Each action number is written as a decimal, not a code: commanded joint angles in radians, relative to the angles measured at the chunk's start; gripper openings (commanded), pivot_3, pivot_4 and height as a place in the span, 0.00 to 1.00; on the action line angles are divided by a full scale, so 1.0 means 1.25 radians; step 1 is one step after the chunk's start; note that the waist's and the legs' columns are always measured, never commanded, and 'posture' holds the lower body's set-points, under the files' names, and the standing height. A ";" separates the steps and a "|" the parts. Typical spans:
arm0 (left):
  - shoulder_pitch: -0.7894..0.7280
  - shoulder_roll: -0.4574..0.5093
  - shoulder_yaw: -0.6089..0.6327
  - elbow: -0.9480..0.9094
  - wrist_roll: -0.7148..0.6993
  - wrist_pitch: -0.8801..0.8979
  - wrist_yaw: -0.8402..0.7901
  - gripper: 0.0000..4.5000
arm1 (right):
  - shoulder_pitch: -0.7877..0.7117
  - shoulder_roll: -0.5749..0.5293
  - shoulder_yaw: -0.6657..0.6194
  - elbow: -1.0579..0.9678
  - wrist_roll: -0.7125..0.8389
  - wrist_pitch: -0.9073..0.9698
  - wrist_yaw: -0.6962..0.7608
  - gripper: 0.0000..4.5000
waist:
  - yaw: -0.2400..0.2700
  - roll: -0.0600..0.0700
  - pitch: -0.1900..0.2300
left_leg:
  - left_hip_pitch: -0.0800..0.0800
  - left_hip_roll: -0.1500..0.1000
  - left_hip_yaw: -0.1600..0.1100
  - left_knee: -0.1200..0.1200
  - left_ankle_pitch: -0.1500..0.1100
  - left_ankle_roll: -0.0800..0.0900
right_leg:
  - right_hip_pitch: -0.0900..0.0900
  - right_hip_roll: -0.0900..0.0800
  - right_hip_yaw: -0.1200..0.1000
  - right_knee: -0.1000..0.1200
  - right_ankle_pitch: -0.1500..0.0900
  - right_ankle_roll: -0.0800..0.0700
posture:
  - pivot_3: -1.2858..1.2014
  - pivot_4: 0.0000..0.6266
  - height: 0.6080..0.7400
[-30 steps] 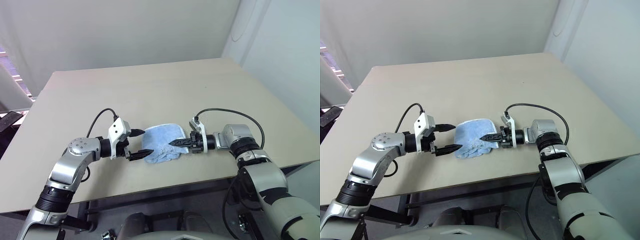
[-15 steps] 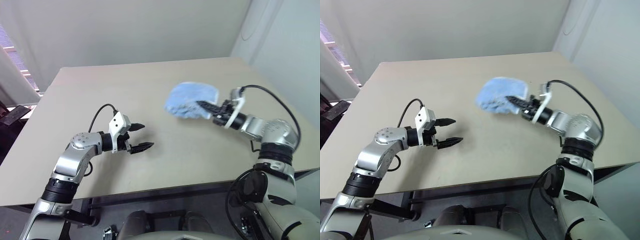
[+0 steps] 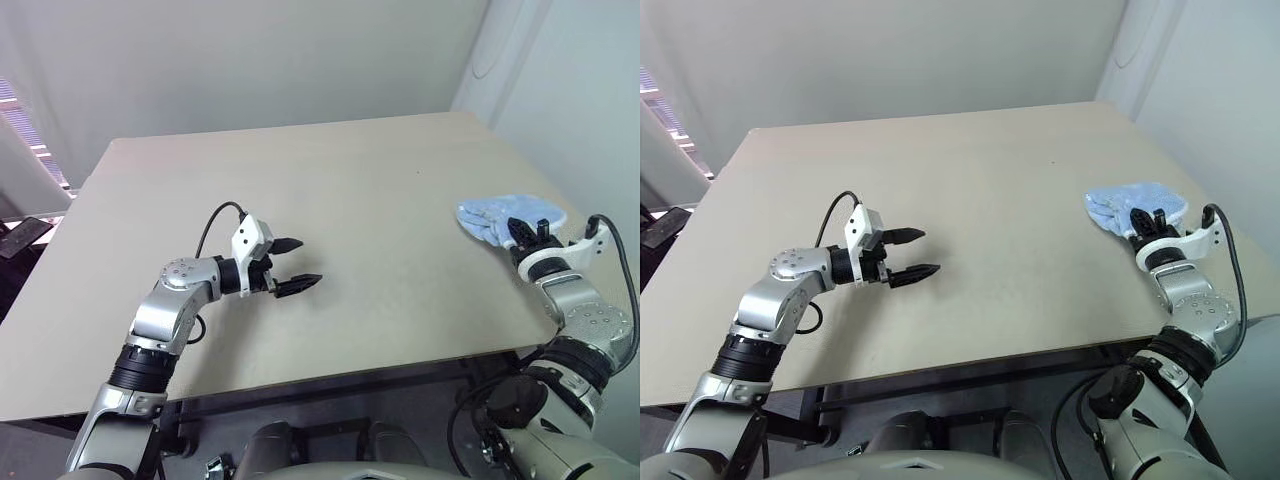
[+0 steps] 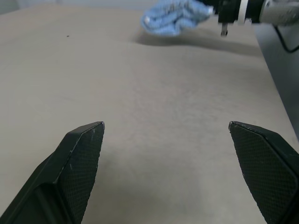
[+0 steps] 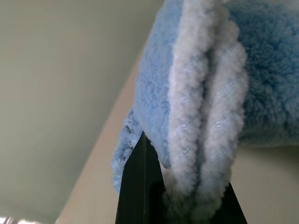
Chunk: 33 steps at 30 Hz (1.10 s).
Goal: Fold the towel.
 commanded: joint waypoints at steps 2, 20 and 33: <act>-0.014 -0.003 0.008 -0.010 0.002 -0.018 0.008 1.00 | 0.015 -0.033 0.034 0.083 -0.016 -0.033 -0.047 0.00 | 0.000 0.000 0.000 | 0.000 0.000 0.000 0.001 0.000 0.000 | 0.000 0.000 0.000 0.000 0.000 0.000 | 0.52 0.00 0.88; -0.005 -0.002 0.014 0.001 0.005 -0.022 0.019 1.00 | 0.067 -0.117 0.016 0.147 0.155 0.077 -0.056 0.99 | 0.008 -0.003 -0.001 | 0.007 0.000 0.000 -0.002 -0.002 -0.002 | 0.009 -0.004 -0.001 -0.008 0.000 0.000 | 0.52 0.00 0.88; -0.008 0.017 0.029 0.016 -0.004 -0.022 0.006 1.00 | 0.474 -0.182 0.010 -0.421 0.522 0.371 0.061 0.99 | 0.022 -0.001 -0.001 | 0.003 0.000 0.001 -0.011 -0.002 -0.001 | 0.003 -0.004 -0.002 -0.006 -0.005 0.003 | 0.52 0.00 0.88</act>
